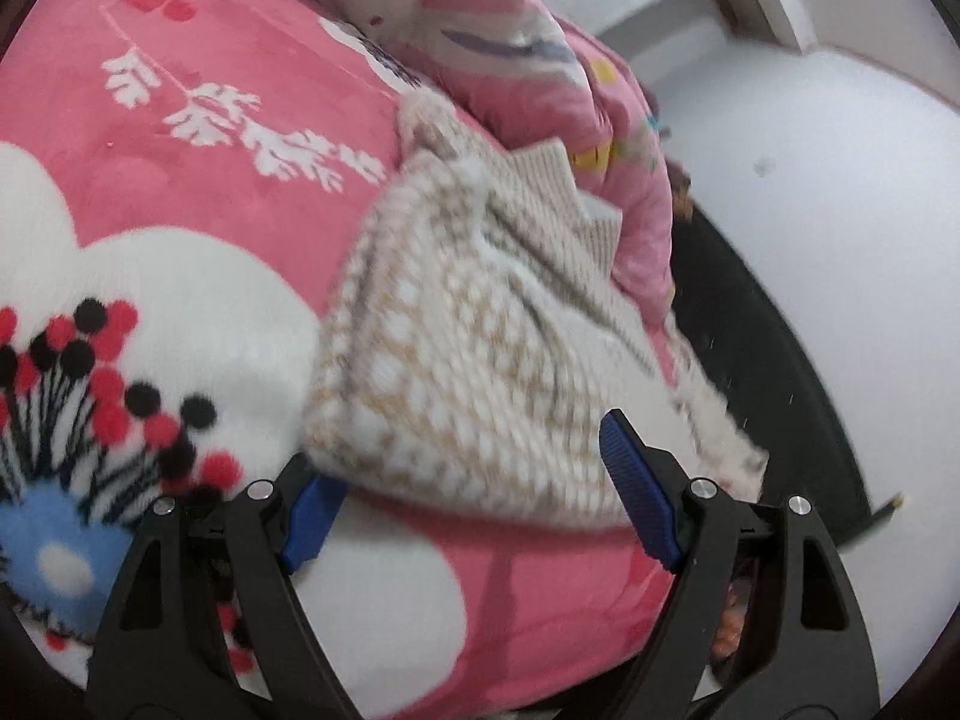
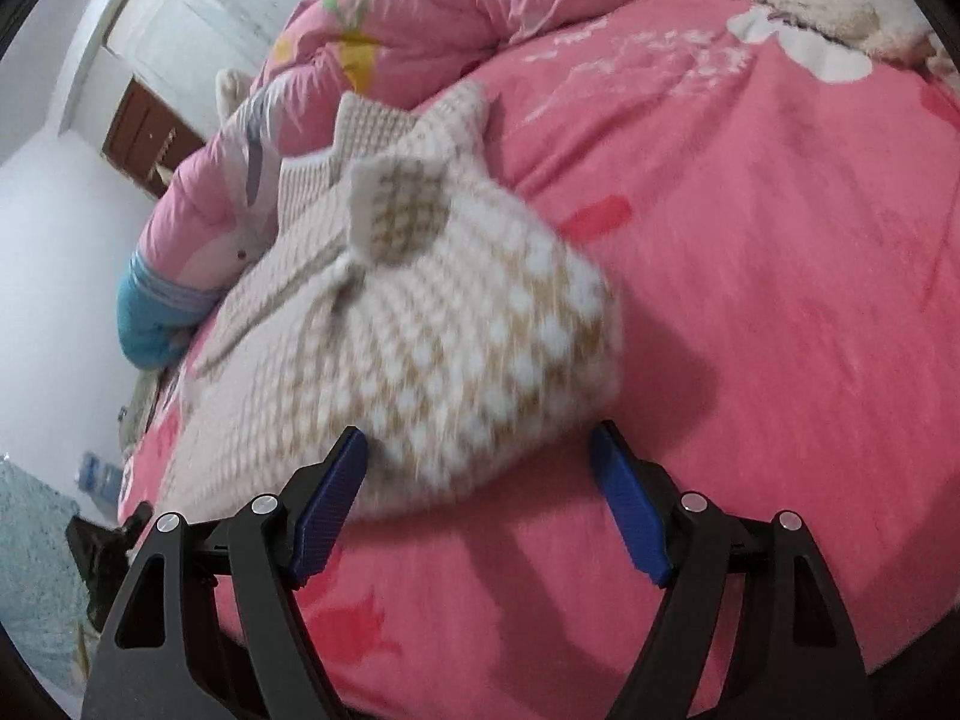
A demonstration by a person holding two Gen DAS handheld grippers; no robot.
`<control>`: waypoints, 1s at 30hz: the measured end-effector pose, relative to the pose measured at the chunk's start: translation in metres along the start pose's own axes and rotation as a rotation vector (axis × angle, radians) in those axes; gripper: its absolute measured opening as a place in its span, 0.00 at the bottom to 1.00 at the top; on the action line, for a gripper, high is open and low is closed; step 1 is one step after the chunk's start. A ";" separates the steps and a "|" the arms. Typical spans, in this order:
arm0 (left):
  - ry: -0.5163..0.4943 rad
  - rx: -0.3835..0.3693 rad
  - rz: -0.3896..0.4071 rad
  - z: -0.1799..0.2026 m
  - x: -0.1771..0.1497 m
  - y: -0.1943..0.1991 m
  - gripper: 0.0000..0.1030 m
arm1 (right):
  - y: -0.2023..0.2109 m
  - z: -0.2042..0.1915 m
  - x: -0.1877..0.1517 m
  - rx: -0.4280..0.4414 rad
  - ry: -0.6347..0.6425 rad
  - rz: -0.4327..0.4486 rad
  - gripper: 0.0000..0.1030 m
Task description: Fold large clothes
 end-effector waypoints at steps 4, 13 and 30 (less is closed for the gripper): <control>-0.043 0.118 0.043 0.004 0.007 -0.013 0.46 | -0.014 -0.005 0.007 -0.067 0.040 0.060 0.54; -0.496 0.259 0.134 0.080 0.026 0.005 0.13 | 0.027 -0.061 0.024 -0.165 0.330 0.230 0.14; -0.334 0.296 -0.073 0.011 -0.004 0.092 0.29 | 0.091 -0.004 -0.038 -0.110 0.275 -0.069 0.43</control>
Point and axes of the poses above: each gripper's, at about its wrist camera, not at the fingertips, and y roughly against the way its jaws point, z to its right, x to its top, the point moved 3 cm from there along -y, roughly the way its jaws point, and after that the axes turned 13 degrees about z, right-handed, at the moved point
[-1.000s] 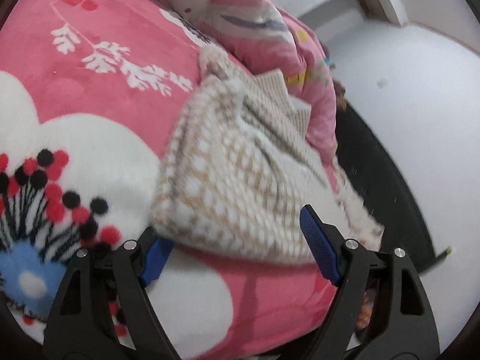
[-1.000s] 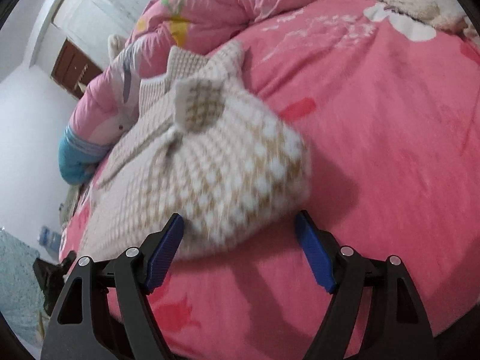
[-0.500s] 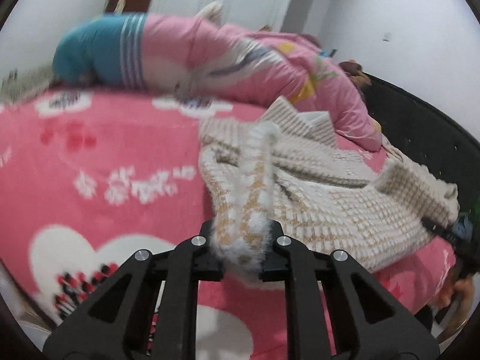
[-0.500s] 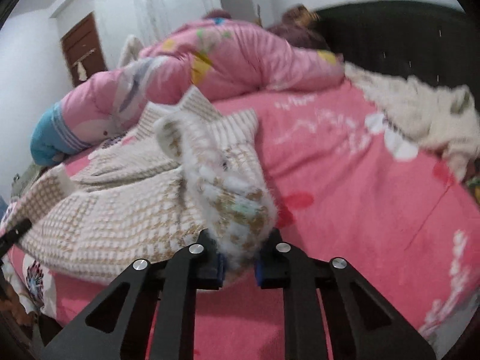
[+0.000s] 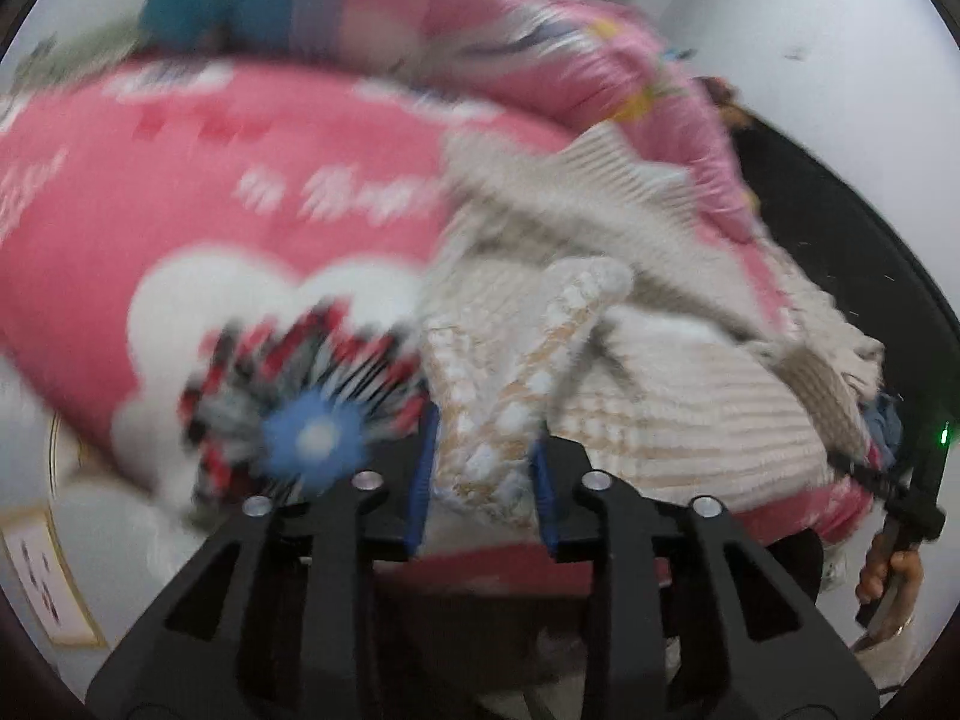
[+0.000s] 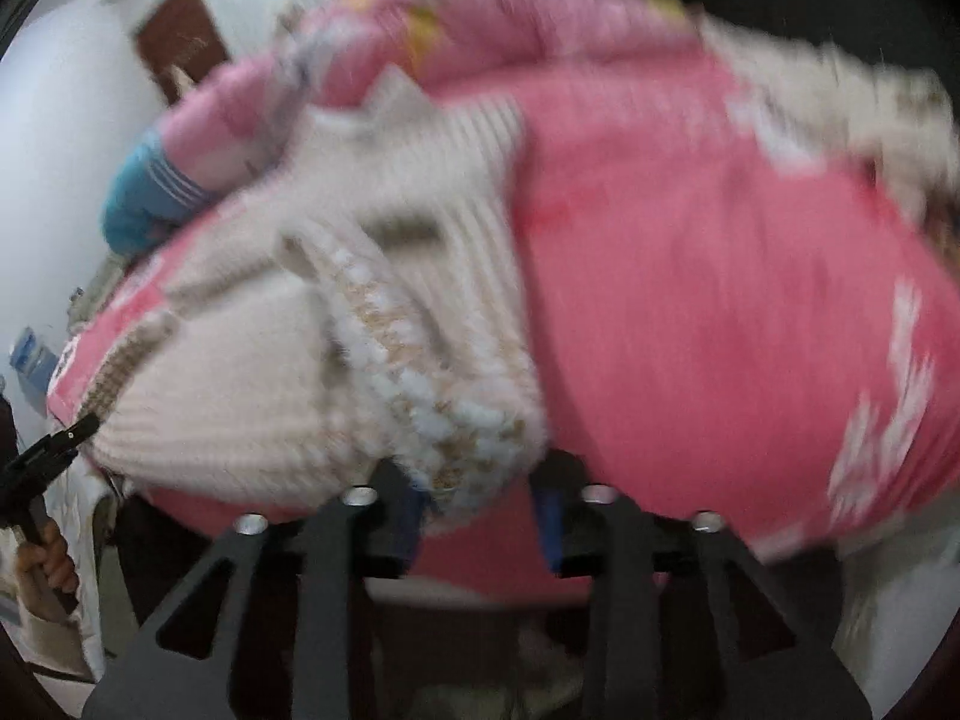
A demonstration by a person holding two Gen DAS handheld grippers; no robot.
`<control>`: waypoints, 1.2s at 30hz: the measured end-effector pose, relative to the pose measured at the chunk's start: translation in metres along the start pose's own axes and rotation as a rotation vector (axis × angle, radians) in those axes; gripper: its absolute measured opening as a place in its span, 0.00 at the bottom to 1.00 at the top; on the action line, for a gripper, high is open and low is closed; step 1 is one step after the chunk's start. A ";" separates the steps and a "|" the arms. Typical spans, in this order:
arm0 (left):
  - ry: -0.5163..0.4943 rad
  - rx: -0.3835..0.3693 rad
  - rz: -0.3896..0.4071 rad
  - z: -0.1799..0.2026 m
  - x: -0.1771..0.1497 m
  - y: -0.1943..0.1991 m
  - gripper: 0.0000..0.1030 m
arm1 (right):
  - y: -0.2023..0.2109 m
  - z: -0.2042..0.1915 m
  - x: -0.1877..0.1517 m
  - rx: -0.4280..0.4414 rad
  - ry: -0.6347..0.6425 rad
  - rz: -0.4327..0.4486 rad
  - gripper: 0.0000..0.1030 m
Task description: Fold large clothes
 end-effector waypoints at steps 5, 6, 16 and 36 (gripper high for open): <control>0.107 0.043 0.127 -0.038 0.012 0.031 0.42 | 0.022 0.034 0.003 -0.002 -0.039 -0.017 0.61; 0.113 0.062 0.149 -0.043 0.017 0.036 0.42 | 0.028 0.038 0.007 -0.019 -0.036 -0.005 0.64; -0.001 -0.042 0.193 -0.005 0.043 0.026 0.42 | 0.049 0.055 0.049 -0.068 -0.169 0.144 0.66; -0.085 0.040 0.016 0.001 0.019 -0.058 0.43 | -0.078 0.037 0.049 0.159 -0.445 0.004 0.23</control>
Point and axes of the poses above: each gripper's, at about its wrist camera, not at the fingertips, and y roughly against the way its jaws point, z to its right, x to its top, the point moved 3 cm from there along -y, roughly the way its jaws point, and after that the axes turned 13 degrees about z, right-handed, at the moved point
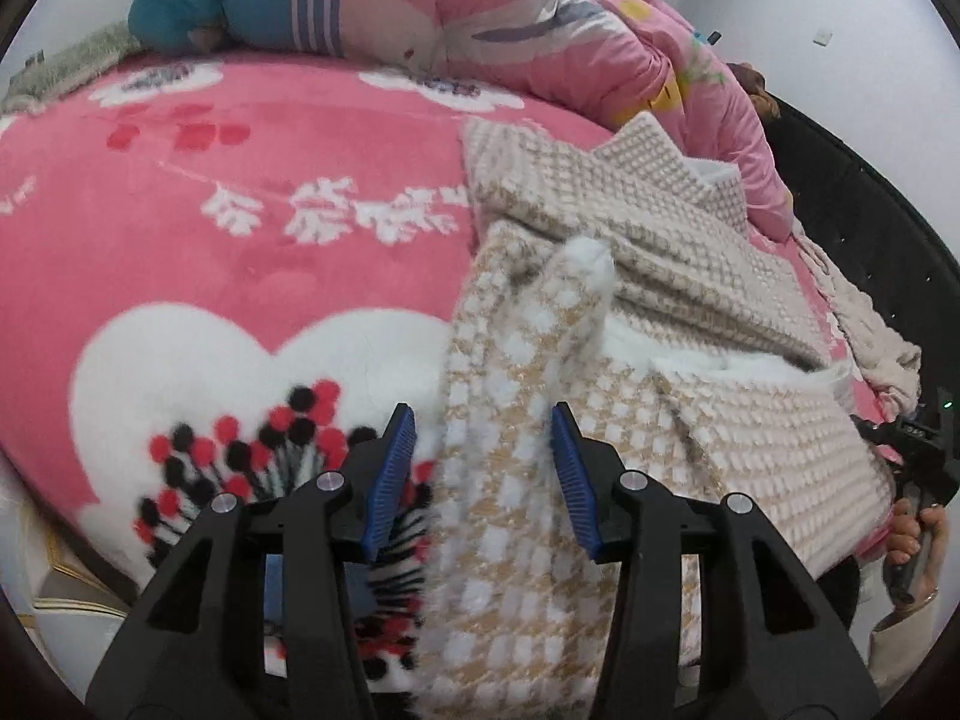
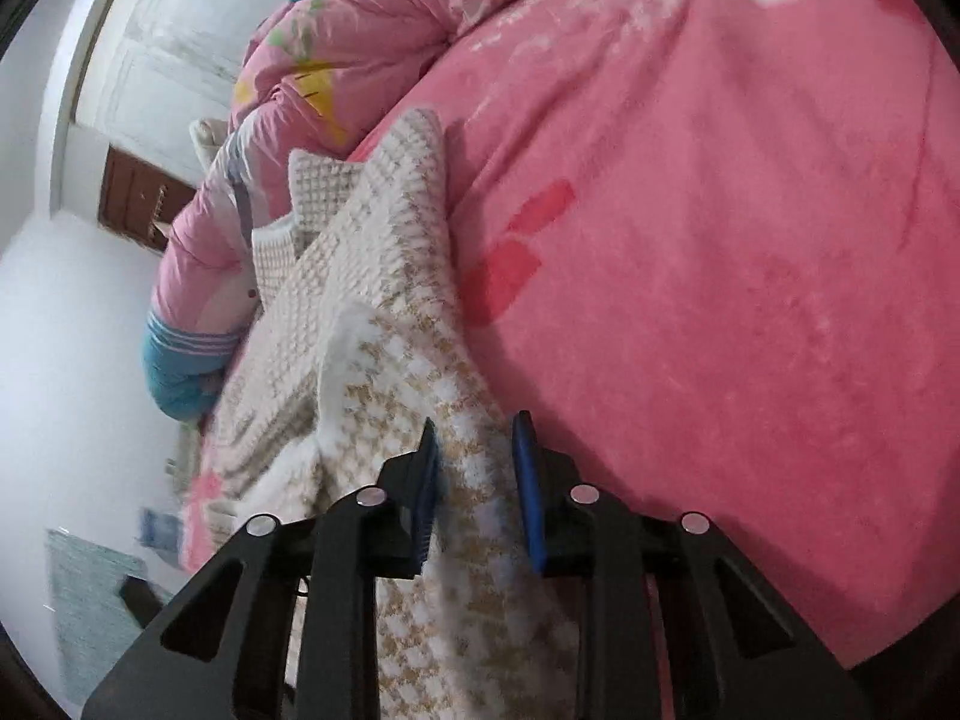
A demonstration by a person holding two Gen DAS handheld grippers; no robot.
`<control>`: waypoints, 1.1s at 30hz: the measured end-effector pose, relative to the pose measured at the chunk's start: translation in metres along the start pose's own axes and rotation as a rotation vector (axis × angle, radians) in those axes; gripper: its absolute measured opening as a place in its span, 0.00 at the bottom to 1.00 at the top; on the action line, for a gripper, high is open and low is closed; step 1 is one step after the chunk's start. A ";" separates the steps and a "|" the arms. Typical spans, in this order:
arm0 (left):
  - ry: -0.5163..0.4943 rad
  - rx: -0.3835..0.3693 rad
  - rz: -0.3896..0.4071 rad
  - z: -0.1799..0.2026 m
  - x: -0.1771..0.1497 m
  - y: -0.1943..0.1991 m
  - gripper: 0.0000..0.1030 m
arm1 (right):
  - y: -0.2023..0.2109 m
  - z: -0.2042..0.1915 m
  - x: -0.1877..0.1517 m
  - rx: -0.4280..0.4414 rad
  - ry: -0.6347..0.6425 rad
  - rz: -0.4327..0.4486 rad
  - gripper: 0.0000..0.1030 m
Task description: Fold large clothes
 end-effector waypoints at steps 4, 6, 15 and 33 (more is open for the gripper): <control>-0.029 -0.013 0.074 0.005 0.012 0.021 0.42 | 0.021 -0.005 0.008 0.004 -0.007 0.074 0.34; -0.037 -0.031 0.105 0.010 0.019 0.030 0.42 | 0.036 -0.005 0.017 -0.034 -0.001 0.137 0.35; -0.149 -0.248 0.037 0.077 0.009 0.036 0.59 | 0.056 -0.068 0.000 0.088 0.228 0.109 0.65; -0.297 -0.095 -0.046 0.104 -0.035 -0.007 0.06 | -0.022 -0.117 -0.086 0.050 0.566 -0.149 0.08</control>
Point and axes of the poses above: each gripper's, at about its wrist camera, not at the fingertips, and y roughly against the way its jaws point, z to its right, x to its top, the point moved 3 cm from there along -y, roughly the way its jaws point, and after that the axes turned 13 degrees about z, right-handed, at the moved point
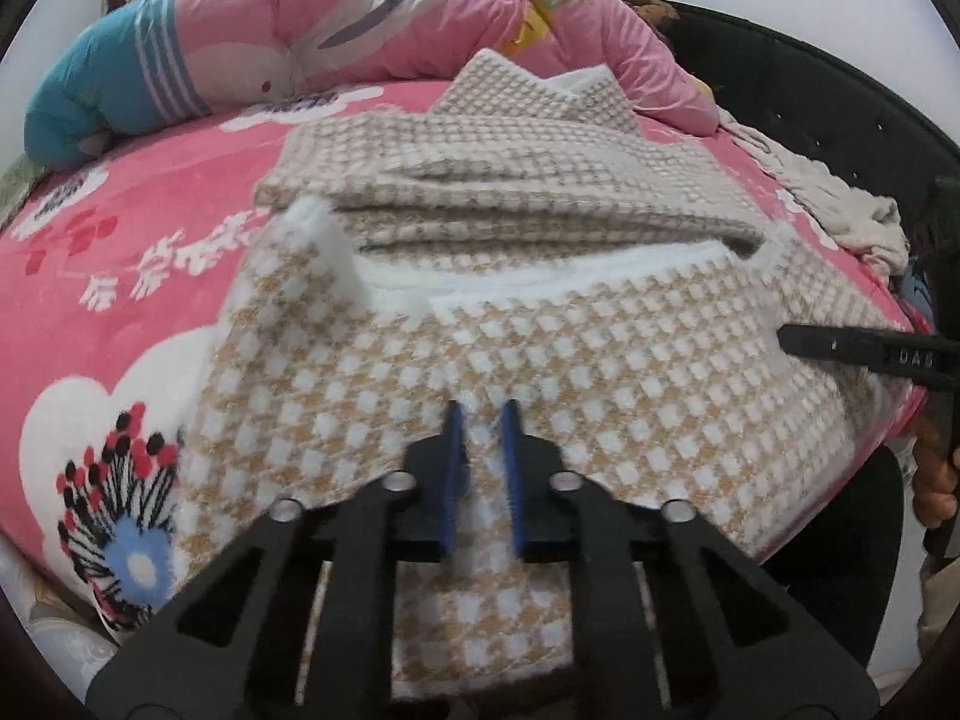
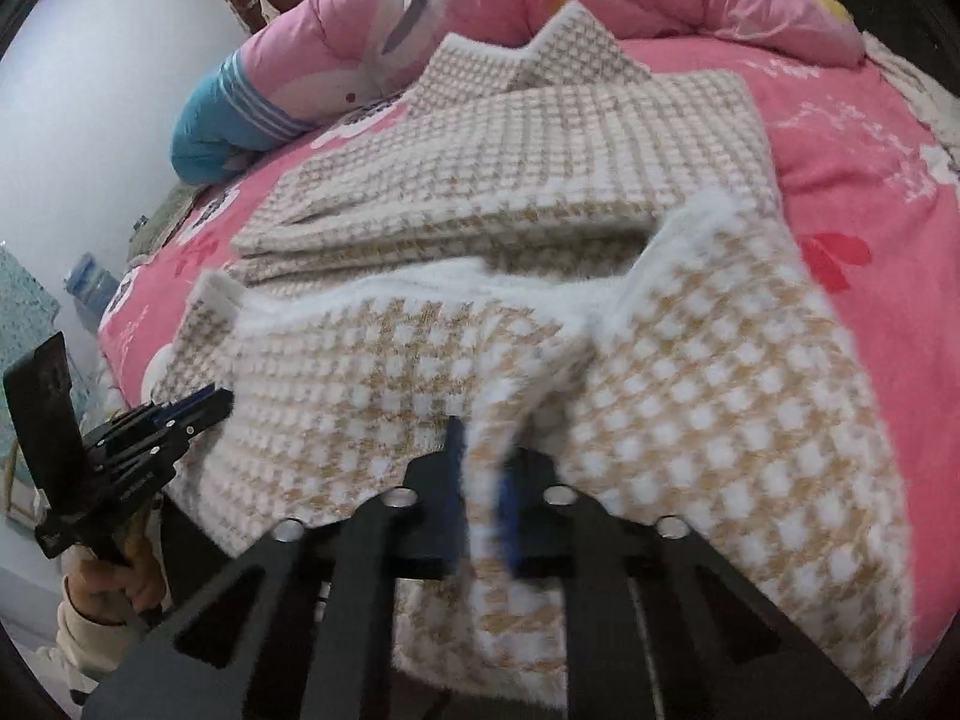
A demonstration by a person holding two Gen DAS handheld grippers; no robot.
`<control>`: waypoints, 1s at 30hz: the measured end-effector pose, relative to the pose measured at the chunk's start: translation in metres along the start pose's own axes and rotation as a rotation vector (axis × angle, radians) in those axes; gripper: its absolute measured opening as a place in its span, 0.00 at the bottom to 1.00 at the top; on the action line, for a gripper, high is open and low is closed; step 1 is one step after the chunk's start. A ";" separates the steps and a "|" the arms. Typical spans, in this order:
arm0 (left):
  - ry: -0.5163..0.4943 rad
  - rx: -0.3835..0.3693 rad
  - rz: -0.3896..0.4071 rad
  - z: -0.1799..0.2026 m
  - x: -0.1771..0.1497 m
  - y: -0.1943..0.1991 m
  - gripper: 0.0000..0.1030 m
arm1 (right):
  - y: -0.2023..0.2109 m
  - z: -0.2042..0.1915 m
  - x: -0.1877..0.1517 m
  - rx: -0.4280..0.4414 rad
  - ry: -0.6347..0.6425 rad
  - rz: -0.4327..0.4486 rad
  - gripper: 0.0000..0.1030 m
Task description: Fold large clothes
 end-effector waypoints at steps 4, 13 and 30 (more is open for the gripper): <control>-0.040 0.020 0.086 0.005 0.025 0.017 0.06 | 0.026 -0.013 0.027 0.001 0.023 0.113 0.06; -0.043 0.020 -0.011 -0.006 0.019 -0.035 0.16 | -0.029 0.009 0.018 -0.085 -0.002 0.026 0.07; 0.102 0.166 0.032 -0.095 0.043 -0.023 0.37 | 0.019 0.080 0.034 -0.265 -0.022 0.154 0.49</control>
Point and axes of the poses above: each gripper's, at about its wrist camera, not at the fingertips, and y roughly against the way its jaws point, z to its right, x to its top, the point moved 3 cm from there along -y, roughly the way its jaws point, and after that the axes turned 13 degrees about z, right-handed, at the moved point
